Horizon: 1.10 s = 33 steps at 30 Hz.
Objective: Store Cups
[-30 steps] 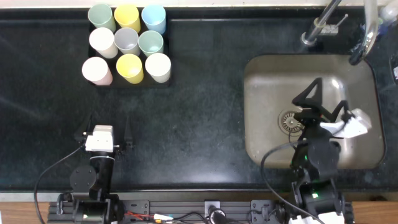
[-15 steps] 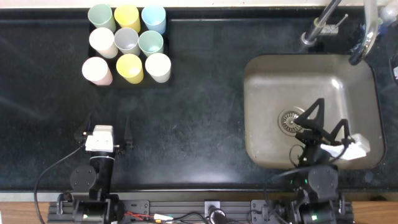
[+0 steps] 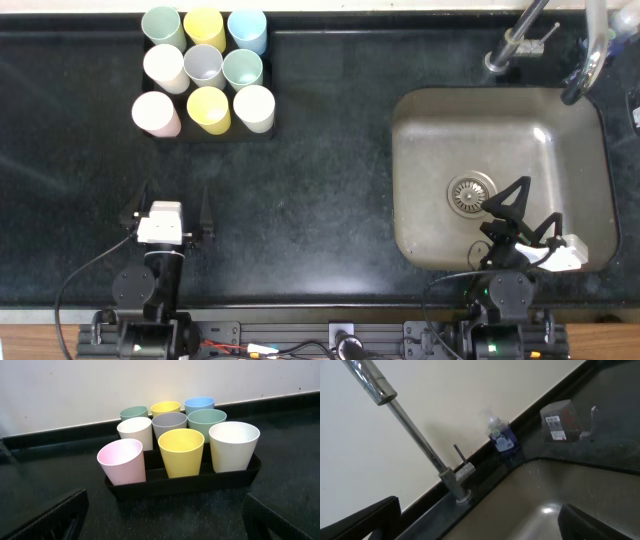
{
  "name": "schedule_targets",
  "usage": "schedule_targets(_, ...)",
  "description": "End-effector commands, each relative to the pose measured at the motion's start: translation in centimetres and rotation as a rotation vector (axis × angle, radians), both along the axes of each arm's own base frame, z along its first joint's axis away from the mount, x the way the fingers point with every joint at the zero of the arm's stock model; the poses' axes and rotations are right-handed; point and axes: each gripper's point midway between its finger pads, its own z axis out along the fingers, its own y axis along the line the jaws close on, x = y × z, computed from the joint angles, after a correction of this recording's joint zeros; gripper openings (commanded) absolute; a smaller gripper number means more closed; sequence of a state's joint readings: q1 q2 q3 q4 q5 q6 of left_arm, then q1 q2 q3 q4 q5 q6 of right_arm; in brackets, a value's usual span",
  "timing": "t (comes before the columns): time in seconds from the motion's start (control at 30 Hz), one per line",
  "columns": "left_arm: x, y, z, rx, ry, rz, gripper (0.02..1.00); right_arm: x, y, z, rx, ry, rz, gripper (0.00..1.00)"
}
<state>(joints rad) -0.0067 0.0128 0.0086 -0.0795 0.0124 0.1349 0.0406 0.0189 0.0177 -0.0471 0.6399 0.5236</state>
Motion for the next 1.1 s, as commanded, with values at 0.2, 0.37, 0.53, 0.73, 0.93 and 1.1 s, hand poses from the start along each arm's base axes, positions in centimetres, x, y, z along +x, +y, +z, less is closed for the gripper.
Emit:
schedule_targets(0.2,-0.1,-0.1,0.1,0.014,-0.006,-0.01,1.0,-0.1,-0.2,-0.3,0.001,-0.004,-0.013,0.996)
schedule_targets(0.37,-0.1,-0.1,0.1,0.014,-0.006,-0.01,1.0,0.1,0.1,-0.2,0.015,-0.018,0.01,0.998)
schedule_targets(0.53,-0.1,-0.1,0.1,0.014,-0.006,-0.01,1.0,1.5,3.0,-0.1,0.072,-0.047,0.201,0.996)
schedule_targets(0.73,-0.1,-0.1,0.1,0.014,-0.006,-0.01,0.998,2.6,11.2,-0.7,-0.203,0.063,0.683,0.998)
schedule_targets(0.93,-0.1,-0.1,0.1,0.014,-0.006,-0.01,1.0,2.7,10.3,-1.0,-0.439,0.142,0.621,0.996)
schedule_targets(1.1,-0.1,-0.1,0.1,0.014,-0.006,-0.01,1.0,2.7,10.1,-1.0,-0.517,0.165,0.606,0.998)
